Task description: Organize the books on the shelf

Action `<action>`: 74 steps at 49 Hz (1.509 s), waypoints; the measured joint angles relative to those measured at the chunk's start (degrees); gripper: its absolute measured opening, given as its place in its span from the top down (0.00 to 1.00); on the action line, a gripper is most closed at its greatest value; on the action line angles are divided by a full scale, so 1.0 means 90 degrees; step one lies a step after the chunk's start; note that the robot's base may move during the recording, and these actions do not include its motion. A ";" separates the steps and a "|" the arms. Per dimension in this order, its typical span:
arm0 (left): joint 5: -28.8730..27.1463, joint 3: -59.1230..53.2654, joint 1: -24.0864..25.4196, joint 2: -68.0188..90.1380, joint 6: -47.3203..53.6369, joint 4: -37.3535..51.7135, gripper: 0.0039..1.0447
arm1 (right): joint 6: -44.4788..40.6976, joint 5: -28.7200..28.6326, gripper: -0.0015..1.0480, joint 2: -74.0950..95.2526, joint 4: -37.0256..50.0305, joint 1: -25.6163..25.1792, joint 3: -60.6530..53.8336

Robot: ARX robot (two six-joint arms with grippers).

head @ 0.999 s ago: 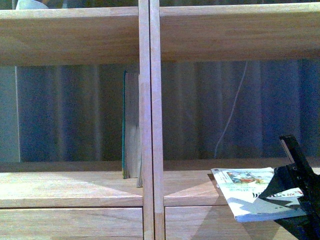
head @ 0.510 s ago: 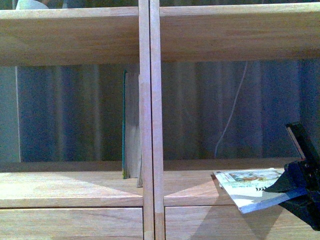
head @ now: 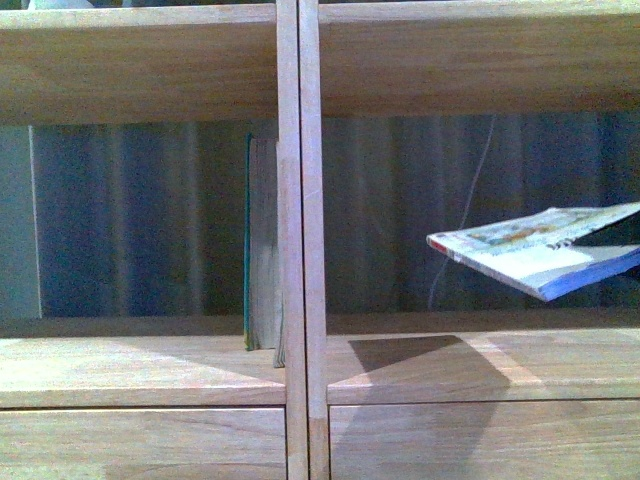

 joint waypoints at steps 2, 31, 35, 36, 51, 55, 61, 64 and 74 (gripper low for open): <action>0.0000 0.0000 0.0000 0.0000 -0.0002 0.0000 0.07 | -0.0051 -0.0109 0.93 -0.0112 0.0034 -0.0032 -0.0022; 0.0000 0.0000 0.0000 0.0000 0.0000 0.0000 0.07 | -0.0374 -0.0794 0.93 -0.1258 0.0675 0.0401 -0.0024; 0.0000 0.0000 0.0000 0.0000 0.0000 0.0000 0.07 | -0.0415 -0.0787 0.93 -0.1311 0.0767 0.0466 -0.0027; 0.0000 0.0000 0.0000 0.0000 0.0000 0.0000 0.07 | -0.0437 -0.0784 0.93 -0.1319 0.0775 0.0498 -0.0027; -0.0284 0.0459 0.0444 0.1661 -0.0886 0.0539 0.07 | -0.0741 -0.0614 0.93 -0.1207 0.0962 0.1122 -0.0029; 0.0245 0.0806 0.0814 0.2623 -0.0976 0.1348 0.07 | -0.0821 -0.0551 0.93 -0.1117 0.0984 0.1304 -0.0029; 0.1234 0.1498 0.1110 0.4080 -0.1188 0.2251 0.07 | -0.1013 -0.0376 0.93 -0.1001 0.0984 0.1656 -0.0029; 0.1715 0.1855 0.1124 0.4643 -0.1479 0.2378 0.07 | -0.1129 -0.0352 0.93 -0.0979 0.0984 0.1863 -0.0010; 0.1773 0.2817 0.0090 0.5739 -0.2290 0.2407 0.07 | -0.1338 -0.0158 0.93 -0.0879 0.1013 0.2351 0.0202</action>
